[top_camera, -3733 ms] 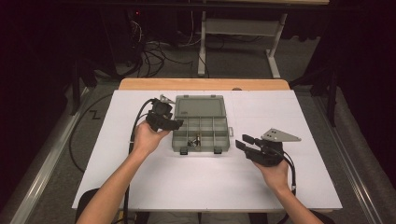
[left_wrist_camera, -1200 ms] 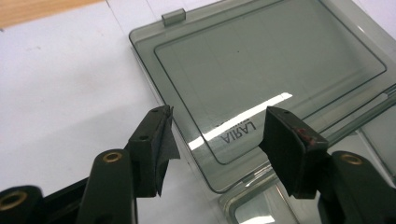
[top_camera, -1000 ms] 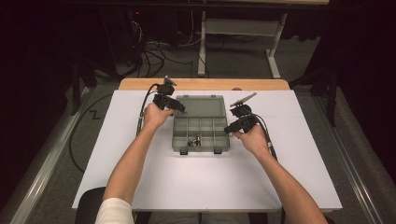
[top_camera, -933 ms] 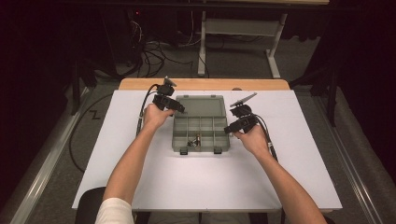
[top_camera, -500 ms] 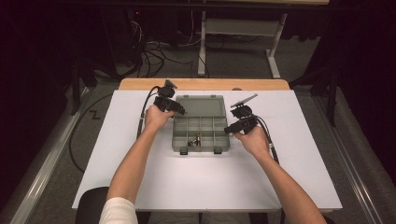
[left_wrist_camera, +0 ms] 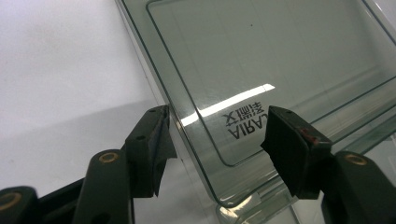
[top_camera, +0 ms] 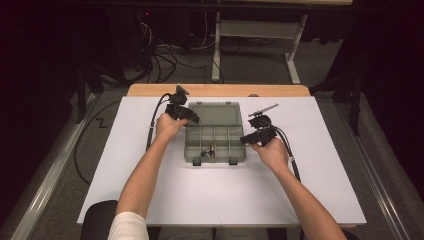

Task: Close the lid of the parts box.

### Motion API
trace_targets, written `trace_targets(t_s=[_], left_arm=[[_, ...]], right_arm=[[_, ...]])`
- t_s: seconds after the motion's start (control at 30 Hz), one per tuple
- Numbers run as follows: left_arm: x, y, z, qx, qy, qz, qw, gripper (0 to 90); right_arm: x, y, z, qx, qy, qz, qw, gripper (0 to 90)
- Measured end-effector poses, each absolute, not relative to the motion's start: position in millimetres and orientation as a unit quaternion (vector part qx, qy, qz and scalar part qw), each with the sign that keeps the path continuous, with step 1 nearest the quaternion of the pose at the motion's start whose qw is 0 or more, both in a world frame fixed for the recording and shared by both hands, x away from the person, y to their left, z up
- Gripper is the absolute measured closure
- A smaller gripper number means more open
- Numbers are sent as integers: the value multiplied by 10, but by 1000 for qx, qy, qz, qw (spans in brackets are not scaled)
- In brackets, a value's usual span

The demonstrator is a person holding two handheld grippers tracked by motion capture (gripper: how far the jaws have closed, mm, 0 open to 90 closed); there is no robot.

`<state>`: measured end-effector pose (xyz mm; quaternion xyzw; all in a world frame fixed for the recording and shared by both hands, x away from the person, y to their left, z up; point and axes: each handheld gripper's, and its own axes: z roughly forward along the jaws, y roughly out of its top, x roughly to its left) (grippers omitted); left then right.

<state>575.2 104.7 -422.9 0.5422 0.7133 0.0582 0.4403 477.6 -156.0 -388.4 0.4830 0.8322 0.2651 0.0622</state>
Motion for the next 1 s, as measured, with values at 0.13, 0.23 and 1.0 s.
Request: trace_targets(t_s=[0.13, 0.23, 1.0], left_arm=[[5762, 1052, -4236, 537, 718, 53, 440, 396], [5770, 1056, -4237, 533, 724, 41, 436, 387], [5679, 1024, -4149, 566, 690, 77, 445, 444]], right_arm=[[4776, -1559, -3883, 482, 833, 265, 62, 744], [4782, -1559, -3883, 479, 835, 264, 64, 744], [4785, -1559, -3881, 483, 833, 263, 61, 745]])
